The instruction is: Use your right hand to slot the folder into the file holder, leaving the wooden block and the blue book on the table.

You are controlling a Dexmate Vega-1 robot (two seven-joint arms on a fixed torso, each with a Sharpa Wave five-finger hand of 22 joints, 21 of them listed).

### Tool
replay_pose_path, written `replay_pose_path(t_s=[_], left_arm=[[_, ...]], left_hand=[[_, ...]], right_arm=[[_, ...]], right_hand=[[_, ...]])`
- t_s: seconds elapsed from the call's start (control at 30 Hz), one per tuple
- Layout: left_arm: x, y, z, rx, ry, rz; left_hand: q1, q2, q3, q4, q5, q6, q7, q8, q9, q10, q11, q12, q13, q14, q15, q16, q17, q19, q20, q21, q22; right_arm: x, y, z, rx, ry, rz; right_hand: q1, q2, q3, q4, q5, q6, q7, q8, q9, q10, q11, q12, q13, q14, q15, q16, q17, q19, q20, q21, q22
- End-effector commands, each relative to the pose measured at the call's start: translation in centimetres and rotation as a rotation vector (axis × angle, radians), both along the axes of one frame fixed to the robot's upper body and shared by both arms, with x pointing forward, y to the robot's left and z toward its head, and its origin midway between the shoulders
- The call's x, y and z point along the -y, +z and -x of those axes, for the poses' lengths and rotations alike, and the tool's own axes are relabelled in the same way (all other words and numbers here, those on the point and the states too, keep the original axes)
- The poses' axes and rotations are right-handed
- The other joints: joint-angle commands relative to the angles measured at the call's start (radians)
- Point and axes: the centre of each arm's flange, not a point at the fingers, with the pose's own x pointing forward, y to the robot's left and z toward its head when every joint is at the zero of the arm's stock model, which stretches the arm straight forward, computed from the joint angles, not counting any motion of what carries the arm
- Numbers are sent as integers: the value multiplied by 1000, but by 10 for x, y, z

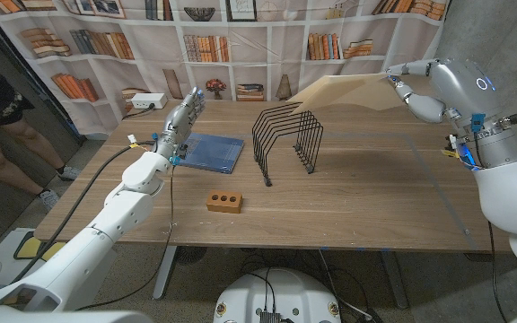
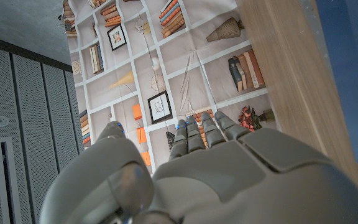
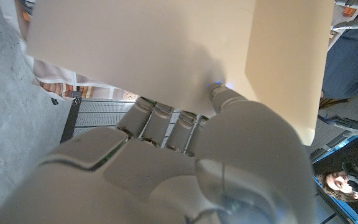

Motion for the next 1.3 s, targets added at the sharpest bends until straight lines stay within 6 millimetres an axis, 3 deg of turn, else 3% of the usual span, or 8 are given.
replay_pose_path(t_s=[0.03,0.77,1.3], left_arm=[[-6,3,-1,15,-13,-1],[-21,8,-2,7,-7,-17],[-22,8,-6,1,-12,-15]], left_hand=[[1,-2,-3,-3,-2,9,-3,-3,4,11,0,1,6,11,-1,-2,4,12,0,0,3],[1,-1,-4,-2,-2,9,-2,-3,4,11,0,0,6,11,-1,-3,4,13,0,-1,3],[2,-1,-5,-2,-2,9,-3,-4,5,12,1,0,6,11,0,-3,4,13,0,-1,3]], right_arm=[[-27,1,-4,-3,65,22],[-44,-5,-24,-7,95,24],[-47,-3,-25,2,72,36]], right_hand=[[-11,2,2,-6,-1,9,4,-6,4,-3,-2,-4,3,-9,-119,-5,1,-5,-153,7,1],[-15,3,2,-7,-1,9,5,-10,4,-2,0,-5,2,-12,-119,-8,1,-9,-153,11,-2],[-17,4,3,-8,-1,11,7,-11,3,-1,1,-5,1,-11,-119,-8,2,-12,-153,14,-4]])
